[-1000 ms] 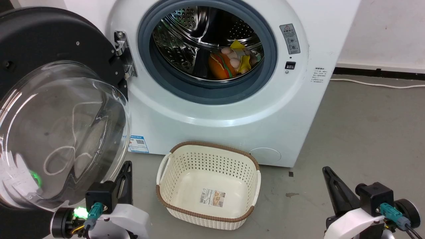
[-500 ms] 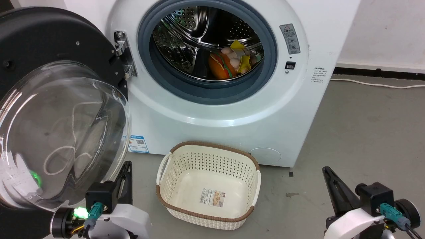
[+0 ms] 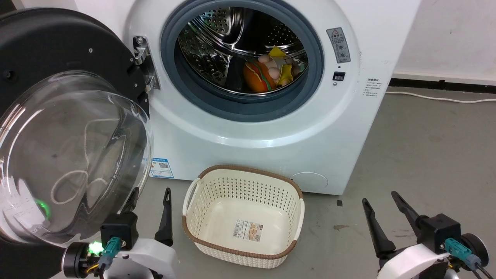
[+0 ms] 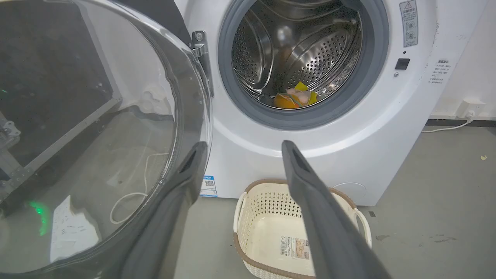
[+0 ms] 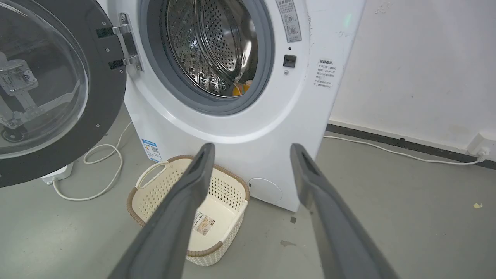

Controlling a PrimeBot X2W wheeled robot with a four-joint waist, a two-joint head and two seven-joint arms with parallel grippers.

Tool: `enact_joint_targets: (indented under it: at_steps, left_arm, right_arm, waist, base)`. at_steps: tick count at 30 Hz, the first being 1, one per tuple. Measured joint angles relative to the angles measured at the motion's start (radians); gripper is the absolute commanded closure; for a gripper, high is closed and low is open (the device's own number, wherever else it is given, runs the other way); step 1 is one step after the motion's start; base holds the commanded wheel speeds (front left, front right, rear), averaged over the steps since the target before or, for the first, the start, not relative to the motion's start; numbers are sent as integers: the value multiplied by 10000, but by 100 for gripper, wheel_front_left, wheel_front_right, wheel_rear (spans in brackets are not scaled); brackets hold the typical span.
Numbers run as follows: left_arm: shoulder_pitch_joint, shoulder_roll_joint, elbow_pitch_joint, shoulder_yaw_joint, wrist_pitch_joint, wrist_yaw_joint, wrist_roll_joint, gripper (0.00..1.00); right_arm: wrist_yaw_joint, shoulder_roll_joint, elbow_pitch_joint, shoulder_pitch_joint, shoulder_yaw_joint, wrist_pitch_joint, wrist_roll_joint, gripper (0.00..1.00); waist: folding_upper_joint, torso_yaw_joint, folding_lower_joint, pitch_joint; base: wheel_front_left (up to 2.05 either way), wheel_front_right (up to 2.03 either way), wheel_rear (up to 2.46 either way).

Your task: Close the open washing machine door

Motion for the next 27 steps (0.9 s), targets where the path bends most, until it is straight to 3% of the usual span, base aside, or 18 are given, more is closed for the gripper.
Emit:
enact_joint_targets:
  at_steps: [1,2,3,15,27]
  left_arm:
    - [0,0,6,-10,-12,0,-25,0]
    - [0,0,10,-19,-48,0,-71,38]
    - [0,0,12,-25,-75,0,-90,100]
    - [1,0,-111,-44,-326,-88,-529,100]
    - [-293,-8,-1425,589,-602,-100,-1421,100]
  right_arm:
    - [0,0,2,4,2,-13,46,0]
    - [0,0,6,9,8,-44,77,0]
    - [0,0,8,12,10,-90,104,0]
    - [0,0,111,139,73,-322,522,0]
    - [0,0,293,249,132,-608,1030,0]
  waist:
    - [0,1,0,1]
    - [0,3,0,2]
    - [0,5,0,4]
    - [0,101,0,20]
    - [0,643,0,-34]
  base:
    - [0,0,0]
    - [0,0,0]
    - [0,0,0]
    - [0,0,0]
    - [0,0,0]
